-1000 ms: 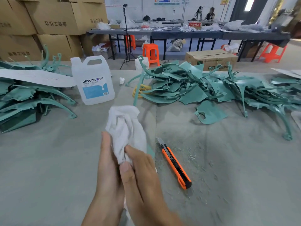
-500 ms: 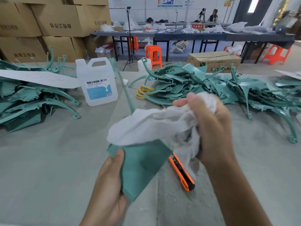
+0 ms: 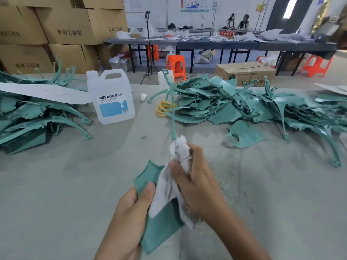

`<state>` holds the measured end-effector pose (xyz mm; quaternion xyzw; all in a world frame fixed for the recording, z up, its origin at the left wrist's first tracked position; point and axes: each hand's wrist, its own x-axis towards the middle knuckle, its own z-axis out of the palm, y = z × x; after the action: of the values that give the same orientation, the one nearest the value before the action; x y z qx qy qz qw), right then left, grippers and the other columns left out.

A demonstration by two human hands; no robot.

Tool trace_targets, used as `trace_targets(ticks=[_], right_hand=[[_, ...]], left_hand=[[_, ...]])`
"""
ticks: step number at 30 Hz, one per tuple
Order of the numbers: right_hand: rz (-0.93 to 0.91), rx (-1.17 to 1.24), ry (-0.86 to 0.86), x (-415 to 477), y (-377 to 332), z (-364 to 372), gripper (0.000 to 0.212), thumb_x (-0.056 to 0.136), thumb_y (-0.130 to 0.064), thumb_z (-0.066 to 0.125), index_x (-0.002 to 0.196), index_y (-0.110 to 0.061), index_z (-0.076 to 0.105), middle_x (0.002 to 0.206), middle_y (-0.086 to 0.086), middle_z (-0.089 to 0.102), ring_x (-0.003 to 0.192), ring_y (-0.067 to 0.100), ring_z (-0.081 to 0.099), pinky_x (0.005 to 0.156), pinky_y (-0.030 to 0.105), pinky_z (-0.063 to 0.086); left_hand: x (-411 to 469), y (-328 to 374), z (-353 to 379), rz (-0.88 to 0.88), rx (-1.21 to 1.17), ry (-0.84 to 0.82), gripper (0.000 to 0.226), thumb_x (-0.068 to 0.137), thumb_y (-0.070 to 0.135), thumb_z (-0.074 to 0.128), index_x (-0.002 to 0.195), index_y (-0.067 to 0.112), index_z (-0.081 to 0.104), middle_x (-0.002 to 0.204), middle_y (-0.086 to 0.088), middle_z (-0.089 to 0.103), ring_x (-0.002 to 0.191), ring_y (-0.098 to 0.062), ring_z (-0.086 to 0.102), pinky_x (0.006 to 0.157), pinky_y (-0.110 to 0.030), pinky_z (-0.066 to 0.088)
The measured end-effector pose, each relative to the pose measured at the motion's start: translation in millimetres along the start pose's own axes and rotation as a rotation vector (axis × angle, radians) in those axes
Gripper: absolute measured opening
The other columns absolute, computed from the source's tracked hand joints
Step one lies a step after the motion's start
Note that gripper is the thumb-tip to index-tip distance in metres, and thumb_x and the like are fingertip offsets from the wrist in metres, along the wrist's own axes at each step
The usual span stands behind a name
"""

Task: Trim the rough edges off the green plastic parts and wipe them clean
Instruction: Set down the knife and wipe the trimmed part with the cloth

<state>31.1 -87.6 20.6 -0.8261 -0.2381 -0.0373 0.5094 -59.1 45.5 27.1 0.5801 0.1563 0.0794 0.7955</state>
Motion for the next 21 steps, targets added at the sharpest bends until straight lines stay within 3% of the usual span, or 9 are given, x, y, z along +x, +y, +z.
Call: trace_targets(ticks=[3,5,7,9,11,13,17,21], right_hand=[[-0.011,0.078,0.073,15,-5,-6,0.027,0.095,-0.059,0.052,0.109,-0.052,0.031,0.098,-0.017,0.059,0.085,0.000,0.060,0.068,0.029,0.045],[-0.018,0.080,0.136,27,-11,-14,0.027,0.097,-0.053,0.056,0.105,-0.044,0.032,0.093,-0.012,0.059,0.080,0.005,0.061,0.068,0.035,0.050],[-0.006,0.092,0.219,42,-17,-29,0.028,0.098,-0.050,0.058,0.105,-0.040,0.034,0.088,-0.011,0.060,0.076,0.007,0.062,0.068,0.041,0.053],[-0.057,0.042,0.237,55,-26,-42,0.030,0.097,-0.051,0.060,0.107,-0.041,0.033,0.088,-0.011,0.060,0.077,0.011,0.062,0.068,0.040,0.052],[-0.151,-0.026,0.229,63,-37,-47,0.030,0.097,-0.053,0.059,0.107,-0.041,0.033,0.088,-0.013,0.059,0.077,0.012,0.059,0.066,0.030,0.047],[-0.182,-0.031,0.230,63,-42,-44,0.025,0.098,-0.052,0.055,0.105,-0.041,0.035,0.087,-0.013,0.060,0.078,0.014,0.058,0.065,0.028,0.045],[-0.175,-0.049,0.088,41,-27,-29,0.016,0.103,-0.042,0.052,0.105,-0.038,0.037,0.088,-0.011,0.059,0.079,0.016,0.059,0.069,0.035,0.046],[-0.098,0.045,-0.063,3,-3,-16,0.012,0.102,-0.041,0.055,0.105,-0.042,0.044,0.089,-0.013,0.063,0.079,0.006,0.060,0.068,0.028,0.046]], left_hand=[[-6,0,-14,-0.059,0.140,-0.111,0.027,0.080,0.040,0.062,0.100,0.034,0.078,0.102,-0.012,0.077,0.093,-0.027,0.075,0.071,-0.027,0.058],[-12,1,-22,-0.126,0.146,-0.195,0.018,0.089,0.039,0.069,0.104,0.033,0.078,0.108,-0.011,0.076,0.100,-0.027,0.074,0.077,-0.027,0.058],[-19,3,-27,-0.208,0.150,-0.268,0.021,0.085,0.039,0.072,0.105,0.035,0.078,0.110,-0.010,0.076,0.103,-0.026,0.073,0.080,-0.026,0.058],[-25,2,-28,-0.262,0.115,-0.312,0.011,0.089,0.034,0.074,0.097,0.033,0.081,0.106,-0.009,0.077,0.098,-0.022,0.074,0.075,-0.021,0.057],[-28,1,-29,-0.284,0.084,-0.315,0.021,0.085,0.017,0.063,0.087,0.024,0.083,0.100,-0.011,0.077,0.089,-0.019,0.076,0.067,-0.017,0.056],[-28,0,-29,-0.287,0.058,-0.321,0.028,0.079,0.013,0.057,0.088,0.016,0.083,0.101,-0.016,0.076,0.089,-0.023,0.076,0.066,-0.019,0.057],[-23,4,-30,-0.260,-0.004,-0.254,0.029,0.079,0.017,0.059,0.098,0.011,0.081,0.108,-0.022,0.074,0.098,-0.032,0.074,0.072,-0.027,0.060],[-19,4,-31,-0.219,0.049,-0.170,0.030,0.080,0.025,0.062,0.102,0.015,0.080,0.111,-0.021,0.073,0.104,-0.036,0.071,0.094,-0.046,0.055]])
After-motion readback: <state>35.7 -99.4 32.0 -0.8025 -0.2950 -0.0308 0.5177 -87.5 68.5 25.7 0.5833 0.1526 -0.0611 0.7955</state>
